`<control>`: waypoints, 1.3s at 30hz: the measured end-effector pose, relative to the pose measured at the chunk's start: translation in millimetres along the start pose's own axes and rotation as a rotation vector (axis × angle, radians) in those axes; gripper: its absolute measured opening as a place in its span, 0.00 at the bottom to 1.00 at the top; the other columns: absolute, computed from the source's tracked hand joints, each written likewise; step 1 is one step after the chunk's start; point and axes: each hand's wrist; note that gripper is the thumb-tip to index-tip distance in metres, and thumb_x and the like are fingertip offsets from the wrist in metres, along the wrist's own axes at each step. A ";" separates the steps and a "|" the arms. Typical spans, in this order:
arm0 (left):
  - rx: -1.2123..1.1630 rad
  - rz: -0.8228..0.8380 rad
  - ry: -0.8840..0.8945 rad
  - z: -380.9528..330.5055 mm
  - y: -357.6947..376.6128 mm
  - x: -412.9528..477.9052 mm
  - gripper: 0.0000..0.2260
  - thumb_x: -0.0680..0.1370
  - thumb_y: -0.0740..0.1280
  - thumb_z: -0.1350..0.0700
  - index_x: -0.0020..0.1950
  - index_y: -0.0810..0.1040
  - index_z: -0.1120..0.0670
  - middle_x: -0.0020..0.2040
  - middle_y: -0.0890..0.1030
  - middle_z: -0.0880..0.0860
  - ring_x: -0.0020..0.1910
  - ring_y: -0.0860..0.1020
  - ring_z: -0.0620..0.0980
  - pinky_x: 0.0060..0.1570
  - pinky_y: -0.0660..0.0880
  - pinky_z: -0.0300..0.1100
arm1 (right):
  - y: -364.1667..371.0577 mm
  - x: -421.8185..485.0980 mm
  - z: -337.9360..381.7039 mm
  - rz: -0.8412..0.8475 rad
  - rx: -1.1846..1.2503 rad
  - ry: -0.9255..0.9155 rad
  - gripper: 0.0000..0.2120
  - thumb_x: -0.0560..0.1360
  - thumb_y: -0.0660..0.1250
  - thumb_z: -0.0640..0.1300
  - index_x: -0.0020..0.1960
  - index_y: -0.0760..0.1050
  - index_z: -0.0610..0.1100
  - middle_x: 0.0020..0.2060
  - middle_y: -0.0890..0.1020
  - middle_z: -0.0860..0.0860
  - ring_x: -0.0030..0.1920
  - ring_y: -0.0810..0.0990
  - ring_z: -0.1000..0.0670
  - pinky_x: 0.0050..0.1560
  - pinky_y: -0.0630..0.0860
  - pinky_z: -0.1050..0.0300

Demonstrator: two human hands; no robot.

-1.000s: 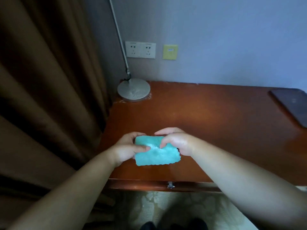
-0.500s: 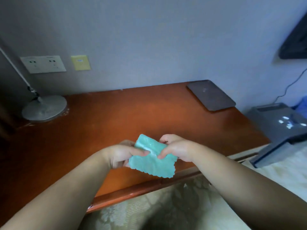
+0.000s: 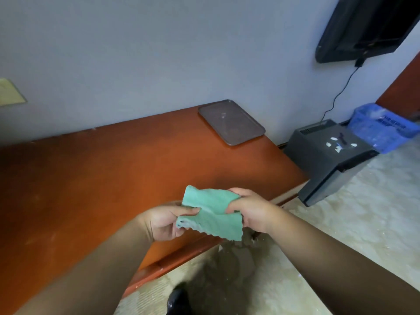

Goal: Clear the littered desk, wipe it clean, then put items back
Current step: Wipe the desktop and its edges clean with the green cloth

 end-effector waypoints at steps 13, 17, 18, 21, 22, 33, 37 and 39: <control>0.238 -0.149 -0.164 -83.6 -49.3 49.2 0.10 0.73 0.64 0.53 0.52 0.78 0.55 0.38 0.83 0.52 0.31 0.80 0.46 0.26 0.67 0.33 | 10.6 76.6 46.5 -0.159 -0.832 -0.426 0.17 0.71 0.64 0.35 0.57 0.80 0.46 0.58 0.80 0.51 0.67 0.69 0.54 0.66 0.64 0.62; 0.130 -0.206 -0.139 -91.0 -58.7 56.6 0.06 0.76 0.61 0.58 0.50 0.77 0.56 0.36 0.83 0.52 0.30 0.81 0.46 0.30 0.67 0.35 | 16.7 92.7 50.7 -0.208 -1.296 -0.476 0.30 0.70 0.67 0.56 0.70 0.67 0.53 0.72 0.66 0.53 0.74 0.58 0.53 0.75 0.48 0.46; 0.075 -0.219 -0.129 -91.1 -60.0 58.3 0.06 0.76 0.61 0.58 0.49 0.77 0.56 0.35 0.83 0.52 0.29 0.80 0.46 0.28 0.68 0.35 | 19.4 96.5 48.6 -0.248 -1.440 -0.510 0.34 0.70 0.68 0.57 0.73 0.63 0.51 0.72 0.65 0.51 0.73 0.60 0.50 0.74 0.46 0.44; -0.053 -0.253 -0.116 -86.6 -65.4 61.7 0.08 0.77 0.59 0.58 0.50 0.76 0.58 0.34 0.82 0.54 0.26 0.79 0.47 0.23 0.67 0.31 | 28.0 115.2 36.4 -0.444 -1.622 -0.683 0.37 0.60 0.77 0.57 0.65 0.74 0.45 0.52 0.81 0.46 0.52 0.80 0.46 0.65 0.68 0.47; -0.074 -0.255 -0.117 -82.3 -67.8 61.9 0.09 0.77 0.59 0.57 0.50 0.76 0.58 0.34 0.81 0.54 0.26 0.78 0.48 0.23 0.66 0.30 | 31.8 119.7 31.2 -0.473 -1.607 -0.742 0.35 0.59 0.78 0.56 0.63 0.76 0.44 0.44 0.82 0.48 0.43 0.81 0.47 0.56 0.71 0.50; 0.209 -0.812 0.161 -35.0 -39.2 116.7 0.11 0.78 0.63 0.47 0.44 0.77 0.52 0.41 0.80 0.51 0.40 0.79 0.53 0.37 0.71 0.41 | -7.6 138.4 -23.0 -0.241 -0.979 -0.375 0.29 0.74 0.61 0.40 0.73 0.58 0.50 0.58 0.72 0.45 0.56 0.74 0.40 0.55 0.72 0.49; 0.620 -0.881 0.277 -12.5 0.1 158.2 0.17 0.76 0.68 0.50 0.63 0.75 0.54 0.58 0.77 0.54 0.59 0.75 0.54 0.60 0.71 0.46 | -94.6 136.3 -25.8 -0.418 -0.887 -0.296 0.27 0.74 0.62 0.41 0.72 0.60 0.49 0.57 0.75 0.44 0.55 0.75 0.42 0.54 0.72 0.51; 0.838 -0.909 0.285 -3.5 21.9 174.7 0.23 0.76 0.67 0.49 0.70 0.69 0.52 0.69 0.70 0.53 0.68 0.67 0.53 0.68 0.64 0.46 | -149.3 131.3 -26.1 -0.625 -0.851 -0.197 0.23 0.76 0.61 0.42 0.70 0.63 0.47 0.56 0.74 0.42 0.53 0.76 0.42 0.48 0.71 0.54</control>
Point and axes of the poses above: each hand's wrist, its own x-axis towards the middle knuckle, its own y-axis out of the palm, z = x × y
